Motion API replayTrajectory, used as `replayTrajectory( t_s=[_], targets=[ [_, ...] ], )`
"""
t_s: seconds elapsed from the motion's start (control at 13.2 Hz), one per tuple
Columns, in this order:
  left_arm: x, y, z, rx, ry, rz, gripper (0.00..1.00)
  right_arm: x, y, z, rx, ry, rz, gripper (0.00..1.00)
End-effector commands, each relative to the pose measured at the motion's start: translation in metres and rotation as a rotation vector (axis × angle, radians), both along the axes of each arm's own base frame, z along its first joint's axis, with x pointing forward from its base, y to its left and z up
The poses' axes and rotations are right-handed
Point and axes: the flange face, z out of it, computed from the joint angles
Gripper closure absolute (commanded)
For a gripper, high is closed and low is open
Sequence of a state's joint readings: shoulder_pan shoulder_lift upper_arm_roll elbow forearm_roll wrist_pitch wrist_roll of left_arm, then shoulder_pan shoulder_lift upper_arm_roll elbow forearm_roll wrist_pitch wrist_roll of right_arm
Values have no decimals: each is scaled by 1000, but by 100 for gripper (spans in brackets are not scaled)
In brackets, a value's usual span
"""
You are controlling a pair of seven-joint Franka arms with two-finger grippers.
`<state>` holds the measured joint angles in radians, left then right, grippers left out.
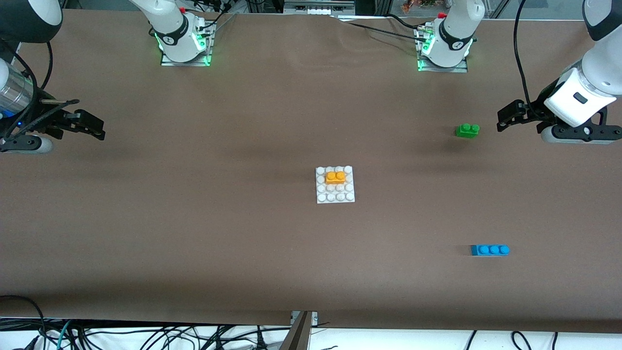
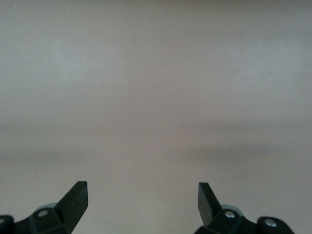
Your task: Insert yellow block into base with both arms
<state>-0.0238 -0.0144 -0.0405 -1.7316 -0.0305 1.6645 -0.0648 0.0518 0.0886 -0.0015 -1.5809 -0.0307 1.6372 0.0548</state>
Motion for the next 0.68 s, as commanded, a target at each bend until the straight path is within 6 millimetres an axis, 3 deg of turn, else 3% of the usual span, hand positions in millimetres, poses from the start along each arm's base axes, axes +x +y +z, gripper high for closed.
replayTrajectory(
  t_s=[0.0,0.6],
  targets=[
    [7,1,5,24,1,-17,0,0,1,3,6,-3,-4,0],
    [9,2,4,24,2,-20,0,0,2,3,6,-6,-2,0]
  ],
)
